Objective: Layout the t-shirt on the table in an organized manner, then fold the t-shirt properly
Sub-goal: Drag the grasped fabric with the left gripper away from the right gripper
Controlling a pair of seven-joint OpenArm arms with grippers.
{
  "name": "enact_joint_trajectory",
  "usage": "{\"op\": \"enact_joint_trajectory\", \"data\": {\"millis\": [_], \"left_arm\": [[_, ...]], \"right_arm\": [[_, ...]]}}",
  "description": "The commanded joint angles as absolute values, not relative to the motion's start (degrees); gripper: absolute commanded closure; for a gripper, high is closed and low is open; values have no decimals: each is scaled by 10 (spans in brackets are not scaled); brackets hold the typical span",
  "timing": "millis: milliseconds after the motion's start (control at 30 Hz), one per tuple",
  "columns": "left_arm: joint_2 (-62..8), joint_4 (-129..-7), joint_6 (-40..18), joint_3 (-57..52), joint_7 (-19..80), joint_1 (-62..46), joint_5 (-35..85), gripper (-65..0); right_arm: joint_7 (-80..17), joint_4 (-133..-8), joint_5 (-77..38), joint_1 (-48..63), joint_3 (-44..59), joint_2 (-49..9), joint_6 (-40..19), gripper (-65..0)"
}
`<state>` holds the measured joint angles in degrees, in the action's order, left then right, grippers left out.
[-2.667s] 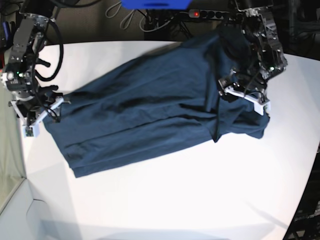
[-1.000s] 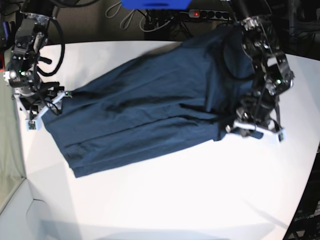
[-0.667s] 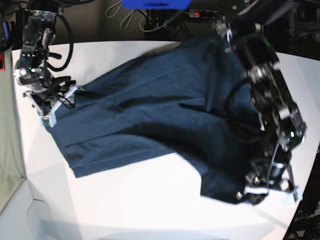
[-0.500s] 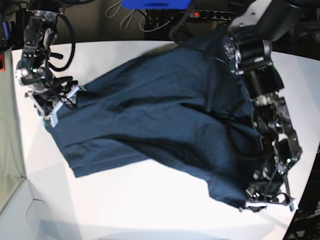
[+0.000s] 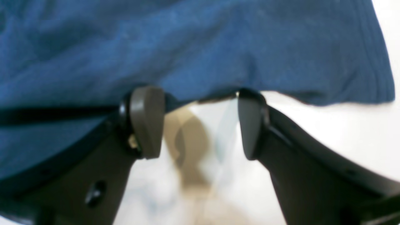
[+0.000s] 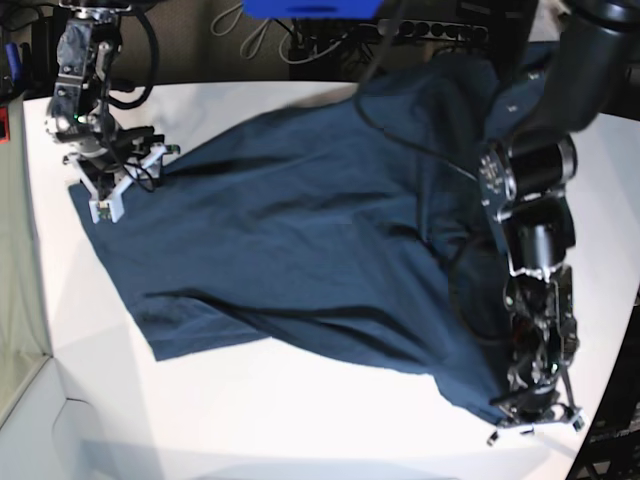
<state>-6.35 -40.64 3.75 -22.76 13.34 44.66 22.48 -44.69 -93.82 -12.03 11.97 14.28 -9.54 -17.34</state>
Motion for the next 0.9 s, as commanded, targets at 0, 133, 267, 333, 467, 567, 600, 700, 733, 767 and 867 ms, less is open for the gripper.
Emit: {"op": "enact_joint_trajectory", "data": {"millis": [0,133,267,333,467,567,600,700,733,767,867], "left_arm": [[-68,-405,30,-225,106,481,224,-2],[-68,-345,30,-225,73,524,223,-2],[-68,-311,30,-225,67,541,223,-4],[-68,-299,30,-225,55,545,223,-5],[-70,-269,30,-225,20,547,222,-5],[-88,-237,30,-225,-8,545,222,-6],[-89,-225,30,-225,-21,545,222,-6],[-97,-196,30,-225,-55,545,222,-38],[-99,-189,30,-225,-65,545,222,-75],[-100,-185,30,-225,-73,544,222,-118],[-102,-183,30,-225,-73,540,222,-227]], "right_arm": [[-443,-944,-122,118,145,-102,-175,-379],[-443,-932,-122,122,145,-102,-175,-379],[-443,-932,-122,125,144,-102,-175,-379],[-443,-932,-122,131,144,-102,-175,-379],[-443,-932,-122,137,144,-102,-175,-379],[-443,-932,-122,138,144,-102,-175,-379],[-443,-932,-122,138,144,-102,-175,-379],[-443,-932,-122,138,143,-102,-175,-379],[-443,-933,-122,138,143,-102,-175,-379],[-443,-933,-122,138,143,-102,-175,-379],[-443,-935,-122,144,143,-102,-175,-379]]}}
